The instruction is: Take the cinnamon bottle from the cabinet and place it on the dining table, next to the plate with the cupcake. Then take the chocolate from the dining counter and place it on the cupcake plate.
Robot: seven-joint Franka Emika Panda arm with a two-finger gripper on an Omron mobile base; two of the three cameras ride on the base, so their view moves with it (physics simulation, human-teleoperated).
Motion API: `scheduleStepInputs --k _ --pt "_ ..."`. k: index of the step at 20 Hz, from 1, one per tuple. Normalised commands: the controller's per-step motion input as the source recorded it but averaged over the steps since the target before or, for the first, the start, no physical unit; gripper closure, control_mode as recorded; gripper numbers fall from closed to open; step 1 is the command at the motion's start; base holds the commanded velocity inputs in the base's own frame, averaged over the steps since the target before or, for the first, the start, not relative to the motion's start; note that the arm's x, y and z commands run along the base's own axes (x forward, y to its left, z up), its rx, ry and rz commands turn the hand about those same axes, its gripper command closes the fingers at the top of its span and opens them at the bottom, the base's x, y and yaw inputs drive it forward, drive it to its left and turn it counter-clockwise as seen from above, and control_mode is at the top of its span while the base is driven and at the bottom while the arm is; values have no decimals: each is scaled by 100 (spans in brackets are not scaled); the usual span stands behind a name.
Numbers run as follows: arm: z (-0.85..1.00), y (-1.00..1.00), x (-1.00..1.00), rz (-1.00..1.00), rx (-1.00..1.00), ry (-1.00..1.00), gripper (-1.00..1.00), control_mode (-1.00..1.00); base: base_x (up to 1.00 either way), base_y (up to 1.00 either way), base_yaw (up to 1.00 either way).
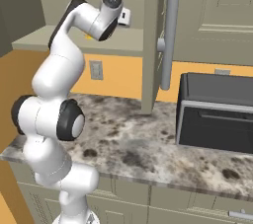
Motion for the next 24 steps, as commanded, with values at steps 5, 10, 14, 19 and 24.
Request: scheduleStepInputs --k 5,10,14,19,24 --pt "3 3 -100 -2 -9 -21 100 -100 0 0 0" --pt "12 2 -100 -6 -1 -1 100 -100 0 0 0" --pt "0 0 -100 -9 0 0 100 -100 0 0 0" --pt "0 0 -100 -12 0 0 100 -100 0 0 0" --pt "-1 0 -80 -11 0 0 100 100 -20 0 -2"
